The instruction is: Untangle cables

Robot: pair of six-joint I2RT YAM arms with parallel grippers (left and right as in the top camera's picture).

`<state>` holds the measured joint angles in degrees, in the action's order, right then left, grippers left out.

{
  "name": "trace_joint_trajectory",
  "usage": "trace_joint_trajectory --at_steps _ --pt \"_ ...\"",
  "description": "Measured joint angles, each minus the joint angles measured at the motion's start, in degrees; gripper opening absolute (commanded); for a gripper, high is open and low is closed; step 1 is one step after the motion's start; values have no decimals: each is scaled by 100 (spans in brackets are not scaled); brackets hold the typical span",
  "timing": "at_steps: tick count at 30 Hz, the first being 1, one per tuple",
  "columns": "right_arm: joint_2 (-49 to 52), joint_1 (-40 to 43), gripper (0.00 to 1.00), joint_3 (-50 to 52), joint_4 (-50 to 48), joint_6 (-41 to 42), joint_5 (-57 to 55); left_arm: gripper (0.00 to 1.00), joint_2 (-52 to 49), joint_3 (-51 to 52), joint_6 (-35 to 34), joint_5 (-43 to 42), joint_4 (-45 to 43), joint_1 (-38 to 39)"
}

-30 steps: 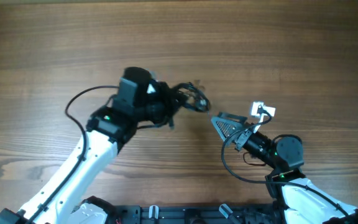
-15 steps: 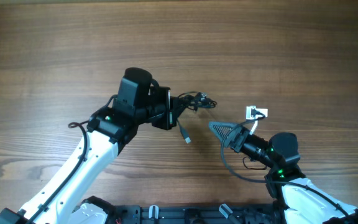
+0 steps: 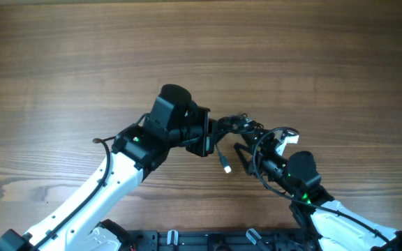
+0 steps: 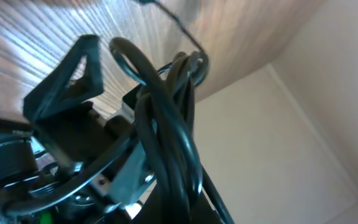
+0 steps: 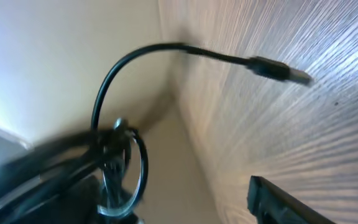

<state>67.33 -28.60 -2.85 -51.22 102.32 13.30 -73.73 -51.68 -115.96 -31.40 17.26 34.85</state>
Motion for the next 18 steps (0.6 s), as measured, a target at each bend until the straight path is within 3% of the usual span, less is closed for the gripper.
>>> trace_joint_trajectory --at_steps 1,7,11,12,15,18 --pt "0 -2 37 0 -4 162 -111 4 0 0 0 0 0 48" --pt "0 -2 11 0 -7 385 -273 4 0 0 -2 2 -85 149" --pt "0 -2 6 0 -17 391 -293 4 0 0 -2 2 -358 195" --pt "0 -4 10 0 -17 382 -293 4 0 0 -2 2 -391 203" --pt "2 -2 39 0 -24 304 -291 4 0 0 -2 2 -404 219" --pt "0 -2 60 0 -68 273 -249 4 0 0 -2 4 -404 219"
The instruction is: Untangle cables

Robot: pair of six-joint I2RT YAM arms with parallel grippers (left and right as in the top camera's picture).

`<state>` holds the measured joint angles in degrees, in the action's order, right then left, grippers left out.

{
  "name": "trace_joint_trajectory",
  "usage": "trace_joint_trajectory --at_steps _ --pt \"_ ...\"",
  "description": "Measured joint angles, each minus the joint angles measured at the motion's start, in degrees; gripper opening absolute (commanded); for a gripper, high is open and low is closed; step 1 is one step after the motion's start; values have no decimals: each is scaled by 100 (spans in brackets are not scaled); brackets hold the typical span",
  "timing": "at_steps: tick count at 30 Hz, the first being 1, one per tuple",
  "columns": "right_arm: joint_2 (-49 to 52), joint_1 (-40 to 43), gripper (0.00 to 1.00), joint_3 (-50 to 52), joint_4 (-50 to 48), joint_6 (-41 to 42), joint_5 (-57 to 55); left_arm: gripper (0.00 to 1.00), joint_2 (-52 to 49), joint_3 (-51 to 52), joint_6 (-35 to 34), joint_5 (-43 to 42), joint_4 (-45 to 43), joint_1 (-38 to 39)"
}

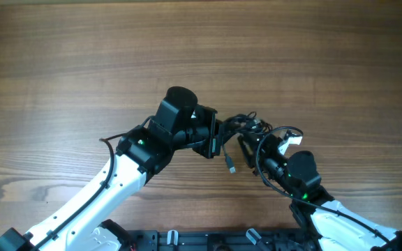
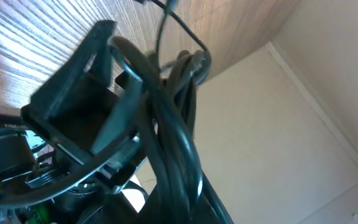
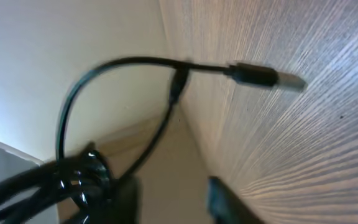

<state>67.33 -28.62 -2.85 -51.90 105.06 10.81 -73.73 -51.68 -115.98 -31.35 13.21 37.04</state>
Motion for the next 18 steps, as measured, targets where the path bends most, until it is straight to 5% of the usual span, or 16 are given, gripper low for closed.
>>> trace_joint_trajectory --at_steps 8,18 --pt "0 -2 57 0 4 234 789 4 0 0 0 446 2 -2" --pt "0 -2 65 0 -262 623 1165 4 0 0 2 750 455 -142"
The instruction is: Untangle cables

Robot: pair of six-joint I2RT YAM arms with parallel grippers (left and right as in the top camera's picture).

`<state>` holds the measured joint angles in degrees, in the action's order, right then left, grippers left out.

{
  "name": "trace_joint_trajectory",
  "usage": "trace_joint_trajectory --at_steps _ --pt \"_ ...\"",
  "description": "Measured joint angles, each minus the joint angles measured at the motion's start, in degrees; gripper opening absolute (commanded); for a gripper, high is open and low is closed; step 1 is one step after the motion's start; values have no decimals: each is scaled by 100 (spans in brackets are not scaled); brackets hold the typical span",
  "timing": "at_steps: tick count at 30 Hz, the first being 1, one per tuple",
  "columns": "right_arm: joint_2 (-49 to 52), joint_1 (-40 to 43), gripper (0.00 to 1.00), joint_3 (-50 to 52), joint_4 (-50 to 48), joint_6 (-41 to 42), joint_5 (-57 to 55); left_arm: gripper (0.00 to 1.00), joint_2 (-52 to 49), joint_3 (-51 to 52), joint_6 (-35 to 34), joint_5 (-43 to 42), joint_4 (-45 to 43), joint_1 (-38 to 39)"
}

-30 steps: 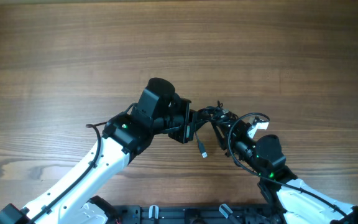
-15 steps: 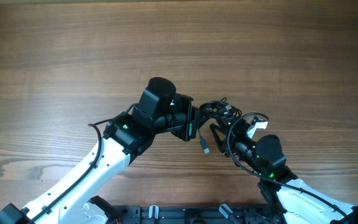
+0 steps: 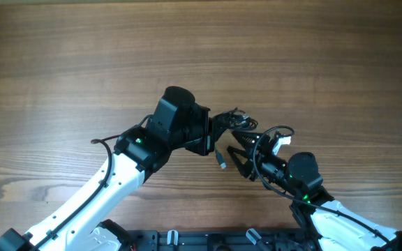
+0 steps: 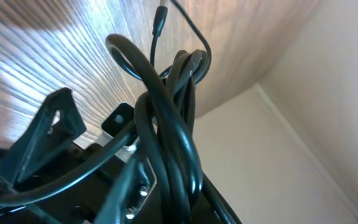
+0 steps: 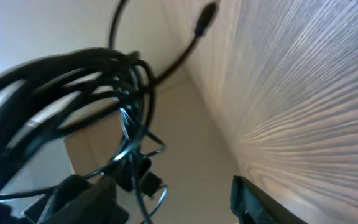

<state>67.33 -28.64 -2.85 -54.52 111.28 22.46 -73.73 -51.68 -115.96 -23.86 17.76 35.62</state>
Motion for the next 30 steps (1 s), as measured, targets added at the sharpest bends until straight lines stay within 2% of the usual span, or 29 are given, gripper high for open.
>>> trace_joint_trajectory --at_steps 4,7,9,10,11,12,17,20,23,26,28,30 --pt "0 2 63 0 52 61 -293 4 0 0 0 -24 2 52" --pt "0 2 56 0 63 74 -435 4 0 0 -2 -50 0 269" --pt "0 0 35 0 70 116 -516 4 0 0 -2 -66 -22 470" --pt "0 2 18 0 70 153 -544 4 0 0 -2 -66 -33 511" --pt "0 0 6 0 68 140 -581 4 0 0 -2 -66 -79 638" --pt "0 2 4 0 87 146 -605 4 0 0 -2 -63 -103 697" --pt "0 2 4 0 190 -7 -446 4 0 0 -2 -76 -278 601" --pt "0 0 4 -11 426 -411 -210 4 0 0 2 -94 -282 166" --pt "-17 -4 4 -79 1167 -968 -46 4 -20 20 17 -363 -420 -345" --pt "-48 -20 6 -225 1720 -1270 -70 4 -105 125 251 -997 -901 -721" --pt "-59 -20 15 -267 1762 -1386 -131 4 -136 151 553 -1261 -1054 -863" --pt "-50 -20 42 -229 1849 -1421 -210 4 -138 149 1073 -1362 -1180 -977"
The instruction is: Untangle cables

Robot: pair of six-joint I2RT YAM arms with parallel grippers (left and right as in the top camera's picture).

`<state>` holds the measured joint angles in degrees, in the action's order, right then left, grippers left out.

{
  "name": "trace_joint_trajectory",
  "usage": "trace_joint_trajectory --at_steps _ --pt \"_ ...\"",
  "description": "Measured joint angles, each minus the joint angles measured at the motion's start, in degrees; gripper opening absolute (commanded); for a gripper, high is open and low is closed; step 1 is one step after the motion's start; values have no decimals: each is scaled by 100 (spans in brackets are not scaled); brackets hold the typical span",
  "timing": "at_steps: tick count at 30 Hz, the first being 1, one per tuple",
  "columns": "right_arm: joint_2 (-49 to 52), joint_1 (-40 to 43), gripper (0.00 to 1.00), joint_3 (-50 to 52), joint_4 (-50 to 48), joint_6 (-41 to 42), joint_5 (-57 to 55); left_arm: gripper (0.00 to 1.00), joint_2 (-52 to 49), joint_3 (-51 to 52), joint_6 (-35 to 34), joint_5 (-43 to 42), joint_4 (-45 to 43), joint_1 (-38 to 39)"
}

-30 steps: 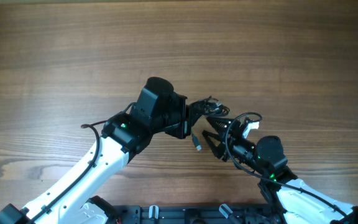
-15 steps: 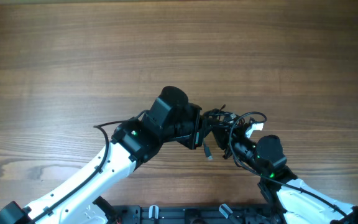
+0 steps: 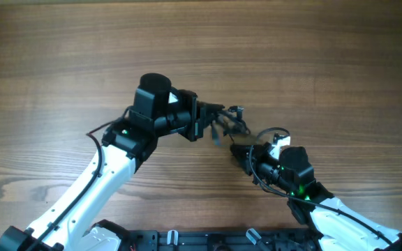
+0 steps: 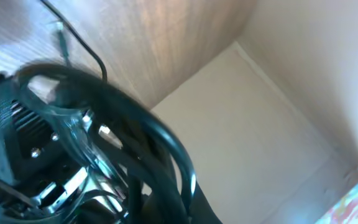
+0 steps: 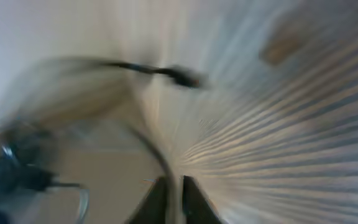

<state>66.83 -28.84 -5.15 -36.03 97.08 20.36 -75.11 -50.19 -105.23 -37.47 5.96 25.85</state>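
The tangled black cable bundle [image 3: 227, 120] hangs just above the wooden table between both arms. My left gripper [image 3: 202, 123] is shut on its left side, and in the left wrist view the thick dark loops [image 4: 114, 118] fill the space at my fingers. My right gripper [image 3: 236, 150] sits below and right of the bundle, its fingers [image 5: 194, 198] nearly together on one thin strand [image 5: 161, 163]. That view is blurred. A small plug [image 5: 184, 76] sticks out on a thin lead over the table. A loop of cable [image 3: 274, 134] arcs over the right wrist.
The wooden table [image 3: 61, 56] spreads wide to the left, the right and the far side of the arms. A black rail [image 3: 208, 240] runs along the near edge between the arm bases.
My left gripper has moved left and farther from the near edge with the bundle. My right gripper, open beside the bundle before, is now shut on a thin strand and sits a little farther left.
First my left gripper held the bundle at mid-table, a plug hanging below it, with my right gripper open beside it. Then the two grippers stood closer together. Then the open right fingers were right at the bundle. Now they are shut on a strand and the left has drawn away leftward.
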Motion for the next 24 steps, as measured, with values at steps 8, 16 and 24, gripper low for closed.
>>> trace_joint_trajectory --at_steps 8,16,24 --pt "50 4 99 146 11 -177 -160 4 4 -26 3082 -37 -42 -496" --pt "66 11 100 188 -2363 -2028 46 4 17 -85 7156 -199 2208 -581" --pt "68 26 98 190 -1703 -1757 601 4 22 -81 9112 -1285 1926 -372"
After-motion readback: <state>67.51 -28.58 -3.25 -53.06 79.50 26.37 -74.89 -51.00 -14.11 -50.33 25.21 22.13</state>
